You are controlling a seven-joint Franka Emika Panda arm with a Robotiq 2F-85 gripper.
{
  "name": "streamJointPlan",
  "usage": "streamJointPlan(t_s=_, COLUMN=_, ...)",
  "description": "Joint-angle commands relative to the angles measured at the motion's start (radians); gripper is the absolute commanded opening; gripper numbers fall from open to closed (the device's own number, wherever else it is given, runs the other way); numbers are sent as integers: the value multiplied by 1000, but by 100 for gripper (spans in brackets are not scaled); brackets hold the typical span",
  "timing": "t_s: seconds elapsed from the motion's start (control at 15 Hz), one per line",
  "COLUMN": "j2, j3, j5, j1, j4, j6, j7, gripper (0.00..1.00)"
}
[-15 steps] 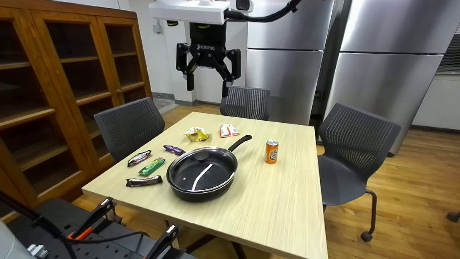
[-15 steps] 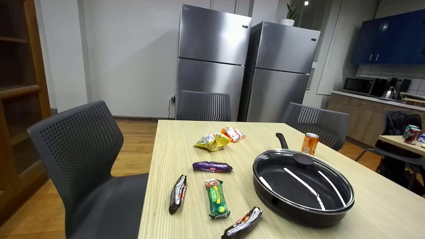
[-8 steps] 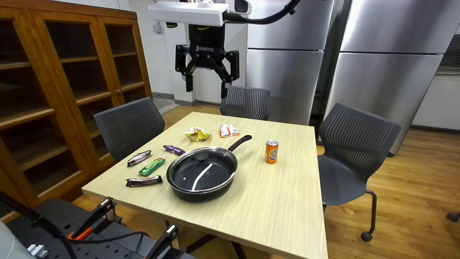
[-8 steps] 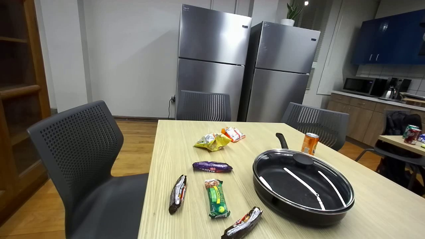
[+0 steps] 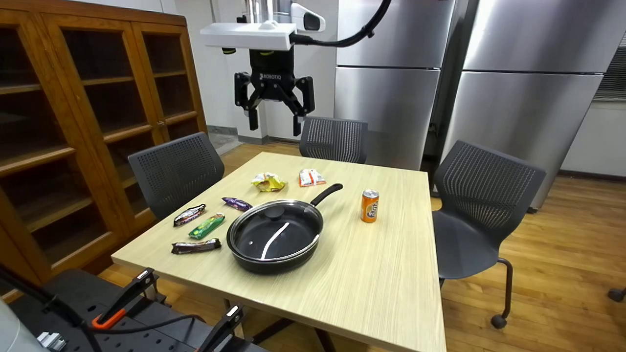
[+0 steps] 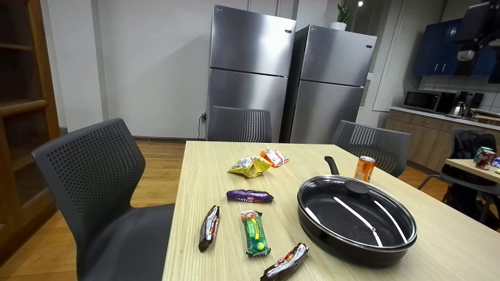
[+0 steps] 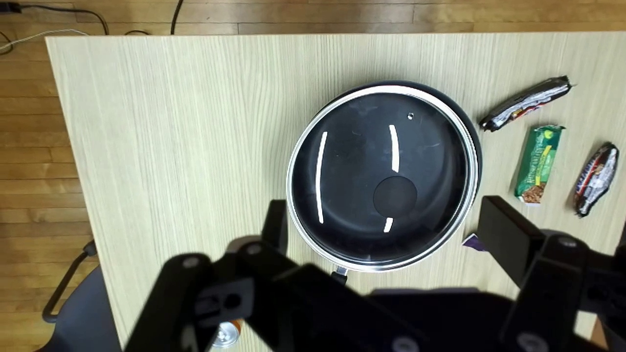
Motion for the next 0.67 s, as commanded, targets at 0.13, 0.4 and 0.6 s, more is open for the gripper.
streamJointPlan(t_s=0.13, j2=127, j3=63, j5=-37, j1=5, j4=80, j6=46, j7=109, gripper=100)
streamJointPlan(t_s=0.4, j2=201, j3=84, j5=-28, j1=15, j4=100, j6=119, j7=150, gripper=100)
streamJointPlan(t_s=0.6, j2=258, j3=95, j5=-29, j1=22, j4=113, j6=187, j7=183, gripper=100)
